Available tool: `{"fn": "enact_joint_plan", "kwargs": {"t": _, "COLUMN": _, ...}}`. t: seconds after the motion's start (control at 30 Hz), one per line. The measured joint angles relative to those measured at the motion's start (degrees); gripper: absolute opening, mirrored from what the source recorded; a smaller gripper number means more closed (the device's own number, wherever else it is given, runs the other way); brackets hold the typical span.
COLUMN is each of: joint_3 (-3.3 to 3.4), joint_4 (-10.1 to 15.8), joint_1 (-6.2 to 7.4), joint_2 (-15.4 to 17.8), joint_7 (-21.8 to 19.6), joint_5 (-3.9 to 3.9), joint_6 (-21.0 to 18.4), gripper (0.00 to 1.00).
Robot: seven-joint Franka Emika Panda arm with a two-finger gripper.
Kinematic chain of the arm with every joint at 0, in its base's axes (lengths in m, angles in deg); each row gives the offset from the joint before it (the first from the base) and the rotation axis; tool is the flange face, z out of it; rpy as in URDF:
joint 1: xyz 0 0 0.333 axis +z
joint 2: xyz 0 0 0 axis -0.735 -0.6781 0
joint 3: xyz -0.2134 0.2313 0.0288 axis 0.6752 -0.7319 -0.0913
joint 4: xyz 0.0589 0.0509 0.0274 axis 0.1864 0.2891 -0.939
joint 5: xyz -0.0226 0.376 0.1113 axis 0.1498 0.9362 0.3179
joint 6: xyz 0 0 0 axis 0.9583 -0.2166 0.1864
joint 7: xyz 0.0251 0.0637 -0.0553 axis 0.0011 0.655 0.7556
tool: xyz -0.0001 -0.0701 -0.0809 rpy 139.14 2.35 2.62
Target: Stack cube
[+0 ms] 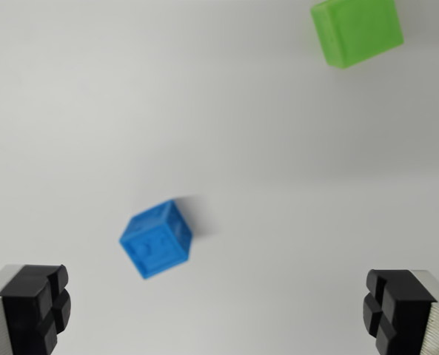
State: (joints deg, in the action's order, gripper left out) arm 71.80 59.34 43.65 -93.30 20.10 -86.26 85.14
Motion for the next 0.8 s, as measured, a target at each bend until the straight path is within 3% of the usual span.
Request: {"fn": "enact_joint_plan", "kwargs": {"t": 0.8, "joint_3": 0.33, "joint_4": 0.0, "joint_1": -0.21, "joint_2": -1.0, "joint_7": 2.0, "joint_5": 0.00, "joint_6": 0.9, "gripper": 1.00}}
